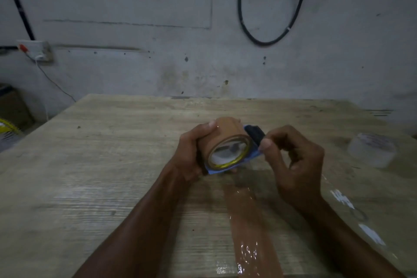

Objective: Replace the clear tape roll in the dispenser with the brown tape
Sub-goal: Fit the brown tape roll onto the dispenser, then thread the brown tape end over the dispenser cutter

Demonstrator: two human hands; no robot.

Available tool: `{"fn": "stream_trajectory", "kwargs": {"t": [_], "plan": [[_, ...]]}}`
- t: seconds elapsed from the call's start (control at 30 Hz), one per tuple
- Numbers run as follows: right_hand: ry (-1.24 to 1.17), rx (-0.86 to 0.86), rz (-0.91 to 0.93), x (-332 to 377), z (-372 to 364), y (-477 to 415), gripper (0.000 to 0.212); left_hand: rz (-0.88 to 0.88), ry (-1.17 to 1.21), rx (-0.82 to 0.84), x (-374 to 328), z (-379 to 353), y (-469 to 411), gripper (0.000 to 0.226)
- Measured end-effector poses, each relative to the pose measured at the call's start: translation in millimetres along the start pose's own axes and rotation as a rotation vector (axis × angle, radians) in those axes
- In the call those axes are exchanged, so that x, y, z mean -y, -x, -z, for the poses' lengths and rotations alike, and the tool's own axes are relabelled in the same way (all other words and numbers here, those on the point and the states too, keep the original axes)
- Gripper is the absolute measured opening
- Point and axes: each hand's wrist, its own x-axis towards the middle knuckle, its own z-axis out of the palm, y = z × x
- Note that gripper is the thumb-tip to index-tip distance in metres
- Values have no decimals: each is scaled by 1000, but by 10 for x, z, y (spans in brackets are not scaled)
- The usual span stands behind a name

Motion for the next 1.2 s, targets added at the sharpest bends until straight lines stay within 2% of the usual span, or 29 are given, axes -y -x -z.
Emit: {"fn": "stream_trajectory", "kwargs": {"t": [0.07, 0.2, 0.33, 0.47, 0.57, 0.73, 0.9, 1.03, 1.2], "plan": [[10, 42, 33, -91, 105, -96, 15, 63, -32, 25, -34, 40, 40, 82], [-26, 235, 28, -128, 139, -284, 12, 100, -210, -40, -137, 87, 97, 44], [-137, 475, -87, -120, 43, -433, 23, 101, -277, -35, -172, 91, 104, 39], [-240, 603, -146, -181, -28, -500, 33, 44, -360, -24, -156, 169, 33, 29], [-282, 624, -155, -234, -61, -495, 34, 47, -348, -14, -133, 168, 25, 30], [-273, 576, -146, -260, -91, -446, 36, 204, -311, 33, -152, 146, 28, 62], [-220, 539, -90, -257, -78, -420, 30, 197, -339, 26, -163, 95, 44, 58], [-161, 529, -37, -258, -70, -423, 24, 240, -335, 30, -170, 102, 45, 67], [-80, 531, -24, -219, -60, -471, 22, 196, -383, -33, -175, 108, 45, 69]]}}
